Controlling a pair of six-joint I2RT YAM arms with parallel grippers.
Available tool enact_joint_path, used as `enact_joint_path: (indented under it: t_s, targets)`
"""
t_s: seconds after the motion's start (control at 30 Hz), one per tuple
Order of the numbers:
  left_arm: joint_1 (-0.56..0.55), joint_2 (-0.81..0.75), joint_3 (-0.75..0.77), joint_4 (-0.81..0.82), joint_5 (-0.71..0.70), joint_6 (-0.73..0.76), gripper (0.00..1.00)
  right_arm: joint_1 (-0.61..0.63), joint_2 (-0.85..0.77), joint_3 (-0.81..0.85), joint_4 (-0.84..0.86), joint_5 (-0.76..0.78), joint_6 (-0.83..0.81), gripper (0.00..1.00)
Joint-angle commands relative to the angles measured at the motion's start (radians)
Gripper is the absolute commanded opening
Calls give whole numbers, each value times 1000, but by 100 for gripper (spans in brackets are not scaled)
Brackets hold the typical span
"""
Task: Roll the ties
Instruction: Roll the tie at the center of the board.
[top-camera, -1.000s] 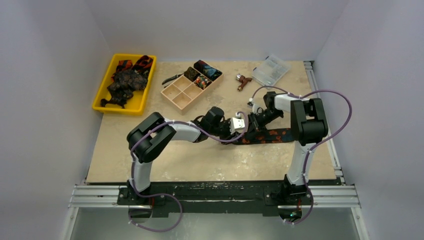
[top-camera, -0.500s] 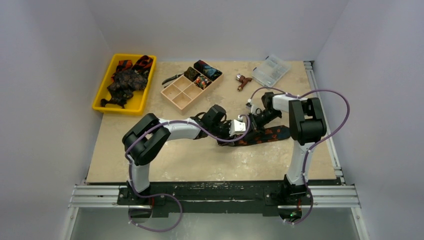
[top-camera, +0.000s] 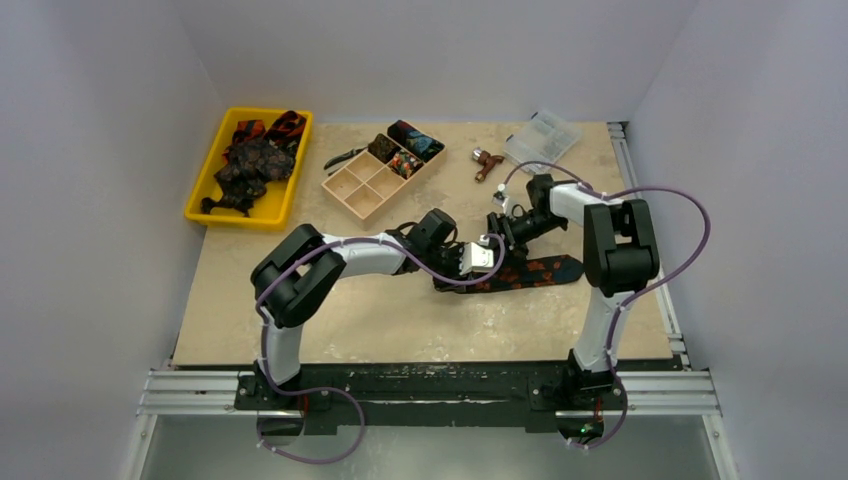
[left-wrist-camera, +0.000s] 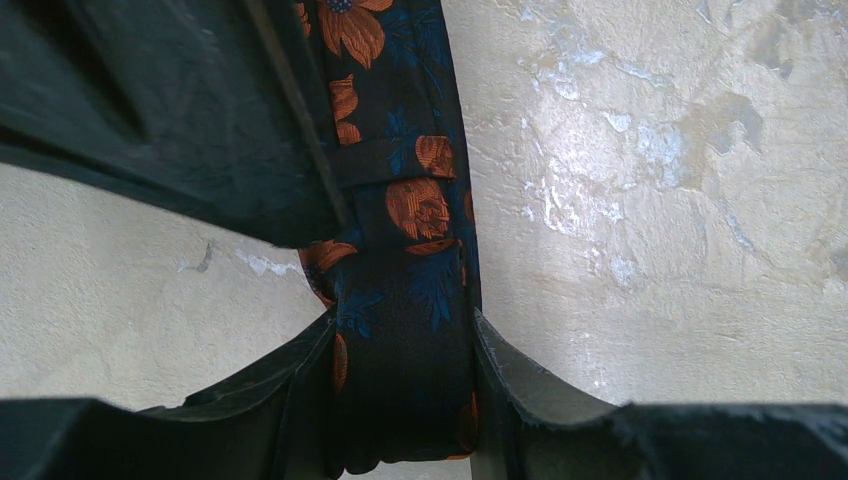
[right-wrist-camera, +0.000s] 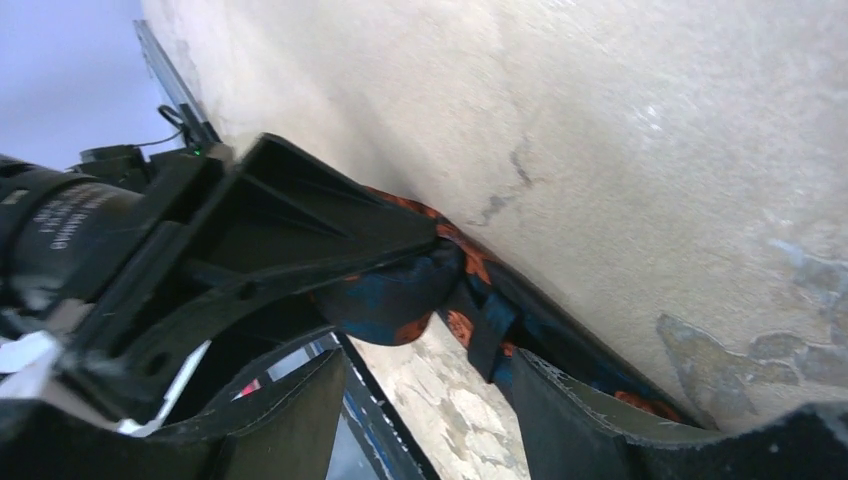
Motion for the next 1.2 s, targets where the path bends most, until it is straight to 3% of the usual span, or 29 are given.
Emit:
enact_joint_path:
  t_s: [0.0,0.3,0.47,0.63,0.67,0.8,0.93,1.03,1.17]
  targets:
    - [6,62,-16,-168,-76,20,31,35,-63,44,21,-94,7,61]
    - [7,64,-13,-169,-79,17,32,123,-12,39,44,-44,20,54]
    - [6,69,-10,-167,-85,15,33,126,19,32,42,5,9,42]
    - [6,69,-11,-156,-76,6,33,125,39,17,61,15,23,49]
    - [6,68,-12,-153,-75,5,34,125,41,15,71,-3,32,47]
    - [6,69,-15,-144,-77,4,35,125,65,19,77,-47,38,19]
    - [7,67,-26,-121,-88,-12,38,112,96,14,25,-60,-9,0]
    - [10,58,-40,-80,-82,-51,43,99,94,-6,13,-28,-45,0]
    - [32,2,-136,116,-21,-144,53,88,72,-47,56,56,-52,0]
